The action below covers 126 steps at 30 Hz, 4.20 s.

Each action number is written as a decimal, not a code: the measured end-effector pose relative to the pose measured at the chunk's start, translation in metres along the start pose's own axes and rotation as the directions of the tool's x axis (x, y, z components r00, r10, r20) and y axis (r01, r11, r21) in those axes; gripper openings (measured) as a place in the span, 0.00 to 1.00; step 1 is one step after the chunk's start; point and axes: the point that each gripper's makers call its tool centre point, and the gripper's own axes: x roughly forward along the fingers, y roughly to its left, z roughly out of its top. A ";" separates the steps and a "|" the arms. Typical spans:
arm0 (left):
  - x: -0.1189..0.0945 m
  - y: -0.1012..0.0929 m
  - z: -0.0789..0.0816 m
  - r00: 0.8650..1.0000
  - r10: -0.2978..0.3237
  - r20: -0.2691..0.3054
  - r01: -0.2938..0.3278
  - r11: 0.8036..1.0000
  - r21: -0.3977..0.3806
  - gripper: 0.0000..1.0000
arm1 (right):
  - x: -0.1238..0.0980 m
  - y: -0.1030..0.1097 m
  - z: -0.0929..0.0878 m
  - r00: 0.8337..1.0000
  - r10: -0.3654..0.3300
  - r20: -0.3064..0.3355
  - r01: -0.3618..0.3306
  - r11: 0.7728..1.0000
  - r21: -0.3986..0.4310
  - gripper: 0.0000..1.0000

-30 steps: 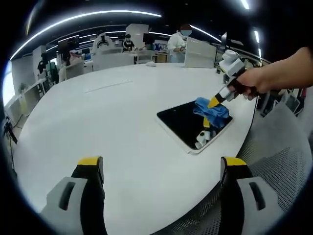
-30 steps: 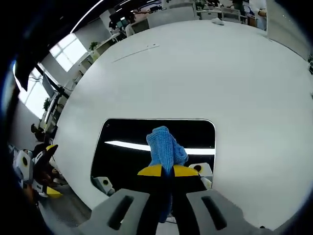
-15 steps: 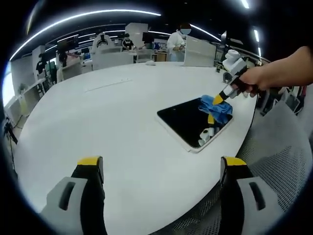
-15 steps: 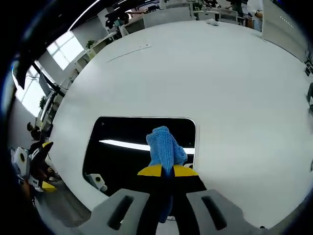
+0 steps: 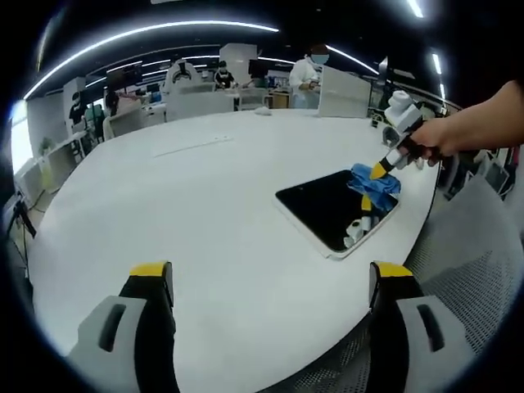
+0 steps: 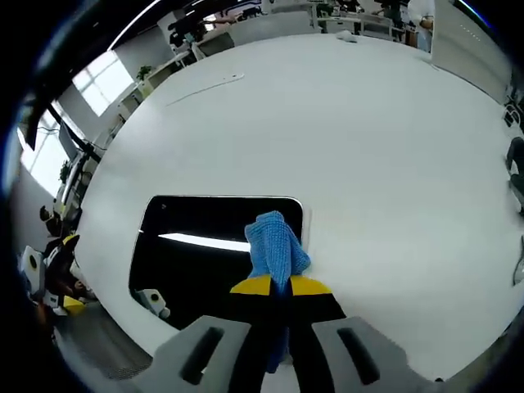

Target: Wipe the mirror surface with the cleaning cloth until all visible marks leave the cleaned area.

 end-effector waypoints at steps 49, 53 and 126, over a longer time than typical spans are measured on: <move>0.003 -0.005 -0.006 0.999 -0.019 -0.035 0.019 1.000 0.001 0.99 | -0.014 0.002 -0.029 0.995 -0.036 0.090 0.029 0.997 0.076 0.00; 0.003 -0.005 -0.006 0.999 -0.020 -0.035 0.020 1.000 0.001 0.99 | -0.016 0.001 -0.035 0.995 -0.039 0.087 0.033 0.997 0.067 0.00; 0.003 -0.012 -0.009 0.998 -0.049 -0.045 0.050 0.999 0.010 0.99 | 0.019 0.125 -0.043 0.995 0.101 -0.002 -0.101 0.994 0.045 0.00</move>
